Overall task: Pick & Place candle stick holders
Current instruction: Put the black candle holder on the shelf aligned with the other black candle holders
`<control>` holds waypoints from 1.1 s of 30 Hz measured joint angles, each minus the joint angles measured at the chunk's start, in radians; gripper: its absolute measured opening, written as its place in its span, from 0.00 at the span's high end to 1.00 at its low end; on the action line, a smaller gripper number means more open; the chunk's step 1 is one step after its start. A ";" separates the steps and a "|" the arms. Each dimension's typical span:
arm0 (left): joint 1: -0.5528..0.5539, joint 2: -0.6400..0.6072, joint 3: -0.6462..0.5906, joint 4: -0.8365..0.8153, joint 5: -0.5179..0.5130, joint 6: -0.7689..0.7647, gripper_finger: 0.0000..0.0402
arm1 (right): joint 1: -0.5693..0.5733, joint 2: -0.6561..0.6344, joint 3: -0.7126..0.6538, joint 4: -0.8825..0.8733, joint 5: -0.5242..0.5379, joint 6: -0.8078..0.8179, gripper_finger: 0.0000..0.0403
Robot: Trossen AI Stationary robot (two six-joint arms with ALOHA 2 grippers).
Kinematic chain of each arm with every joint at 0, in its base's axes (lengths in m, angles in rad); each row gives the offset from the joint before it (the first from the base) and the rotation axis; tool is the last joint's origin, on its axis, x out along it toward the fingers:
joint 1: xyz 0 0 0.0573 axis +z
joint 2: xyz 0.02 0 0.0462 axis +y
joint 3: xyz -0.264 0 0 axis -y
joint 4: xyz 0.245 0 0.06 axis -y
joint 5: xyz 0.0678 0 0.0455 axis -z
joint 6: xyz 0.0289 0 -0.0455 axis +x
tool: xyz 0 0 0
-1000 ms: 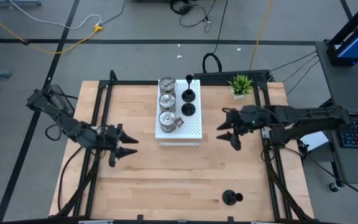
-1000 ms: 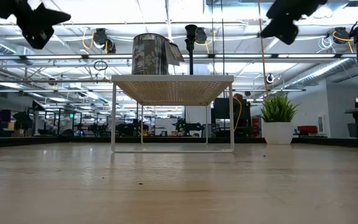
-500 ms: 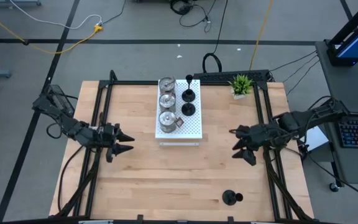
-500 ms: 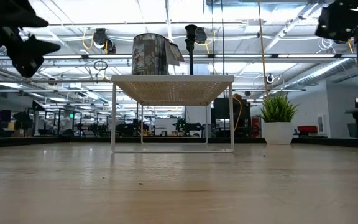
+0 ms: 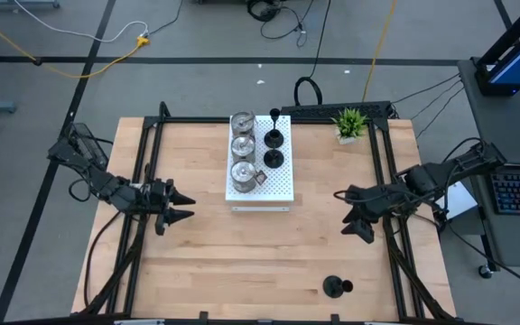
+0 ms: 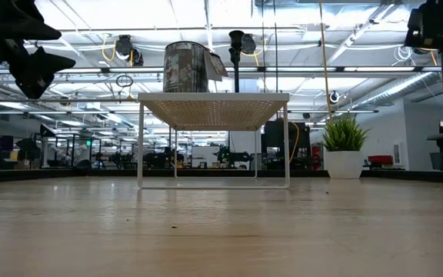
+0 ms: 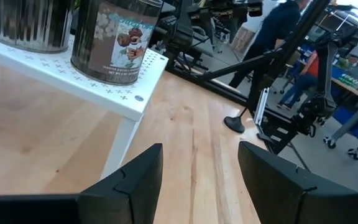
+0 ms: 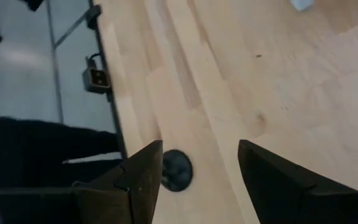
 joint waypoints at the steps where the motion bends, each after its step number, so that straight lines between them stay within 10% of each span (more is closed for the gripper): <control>1: 0.000 0.000 0.000 0.000 0.000 -0.006 0.47 | 0.000 0.000 0.000 0.009 -0.005 -0.006 0.50; 33: 0.000 0.001 0.000 0.001 -0.001 -0.016 0.47 | 0.307 0.021 0.000 0.316 0.052 0.246 0.50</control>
